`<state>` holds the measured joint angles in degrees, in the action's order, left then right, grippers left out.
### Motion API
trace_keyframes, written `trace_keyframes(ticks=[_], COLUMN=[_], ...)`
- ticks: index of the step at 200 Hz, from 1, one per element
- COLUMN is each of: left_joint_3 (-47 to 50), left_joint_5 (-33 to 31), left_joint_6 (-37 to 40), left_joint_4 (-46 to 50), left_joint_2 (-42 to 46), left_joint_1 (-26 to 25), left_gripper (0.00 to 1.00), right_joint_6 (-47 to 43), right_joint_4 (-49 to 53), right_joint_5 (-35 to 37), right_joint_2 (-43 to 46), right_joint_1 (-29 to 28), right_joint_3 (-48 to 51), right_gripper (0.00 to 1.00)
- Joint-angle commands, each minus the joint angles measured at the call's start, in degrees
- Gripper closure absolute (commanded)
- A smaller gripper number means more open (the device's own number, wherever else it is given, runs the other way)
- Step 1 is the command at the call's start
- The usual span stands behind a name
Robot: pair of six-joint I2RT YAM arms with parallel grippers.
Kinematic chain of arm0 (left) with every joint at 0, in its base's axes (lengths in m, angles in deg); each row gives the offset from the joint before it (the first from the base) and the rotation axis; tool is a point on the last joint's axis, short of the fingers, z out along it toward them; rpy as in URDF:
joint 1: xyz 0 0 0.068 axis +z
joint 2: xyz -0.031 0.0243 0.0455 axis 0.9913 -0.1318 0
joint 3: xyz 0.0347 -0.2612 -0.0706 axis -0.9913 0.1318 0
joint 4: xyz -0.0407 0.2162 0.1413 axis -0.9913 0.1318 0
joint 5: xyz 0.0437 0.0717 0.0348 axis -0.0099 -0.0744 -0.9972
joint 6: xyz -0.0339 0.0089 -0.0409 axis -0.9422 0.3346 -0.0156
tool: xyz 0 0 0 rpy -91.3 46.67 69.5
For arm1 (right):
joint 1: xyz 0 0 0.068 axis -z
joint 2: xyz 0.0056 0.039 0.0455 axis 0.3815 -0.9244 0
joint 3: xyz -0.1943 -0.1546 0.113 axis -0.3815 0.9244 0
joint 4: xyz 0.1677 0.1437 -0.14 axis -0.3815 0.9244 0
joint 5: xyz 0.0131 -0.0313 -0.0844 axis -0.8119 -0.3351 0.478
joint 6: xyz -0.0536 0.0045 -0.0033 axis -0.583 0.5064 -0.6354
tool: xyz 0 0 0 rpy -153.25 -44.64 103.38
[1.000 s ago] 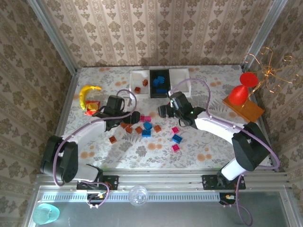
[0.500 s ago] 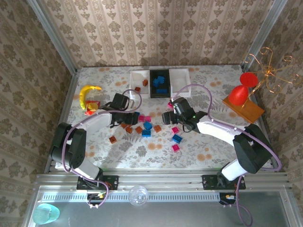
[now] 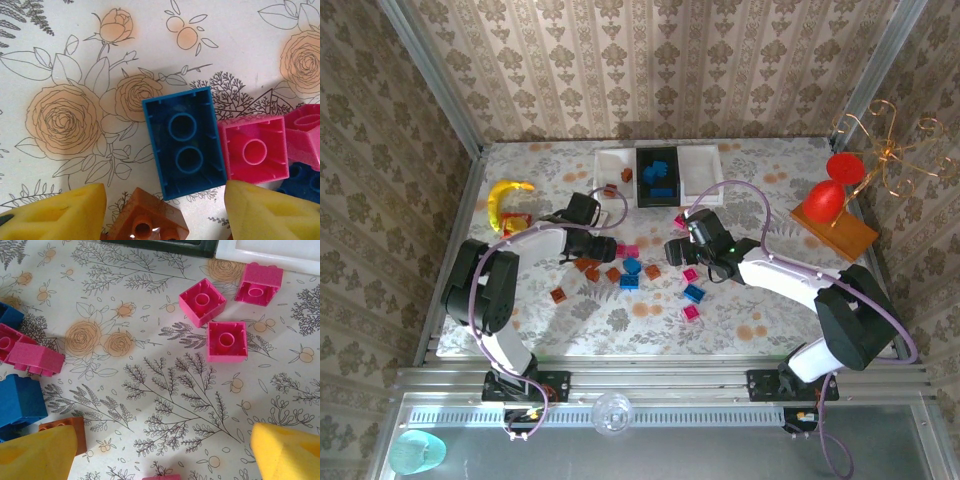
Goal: Sort the legos into containers by color
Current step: Pick up the lego from the center of the table.
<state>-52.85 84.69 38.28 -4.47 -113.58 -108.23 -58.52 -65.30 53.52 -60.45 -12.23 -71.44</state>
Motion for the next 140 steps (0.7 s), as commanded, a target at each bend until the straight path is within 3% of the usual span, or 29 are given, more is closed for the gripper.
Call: trace_keyframes(ticks=[1,79,140], left_joint_3=[-1.9,-5.2,-9.2], left_joint_5=[1.3,1.0,0.1], left_joint_6=[0.7,-0.6,0.3], left_joint_4=[0.0,-1.6,-1.5], left_joint_2=[-1.8,-6.4,-10.3], left_joint_1=[0.0,0.0,0.0], left_gripper=[0.34,0.31,0.51], right_joint_6=[-0.2,-0.1,-0.2], right_joint_4=[-0.8,-0.8,-0.7], right_joint_5=[1.4,1.9,2.1], right_joint_2=[1.3,2.3,3.1], right_joint_1=[0.4,0.6,0.9], right_joint_3=[0.6,1.7,2.2], right_gripper=[0.09,0.09,0.09])
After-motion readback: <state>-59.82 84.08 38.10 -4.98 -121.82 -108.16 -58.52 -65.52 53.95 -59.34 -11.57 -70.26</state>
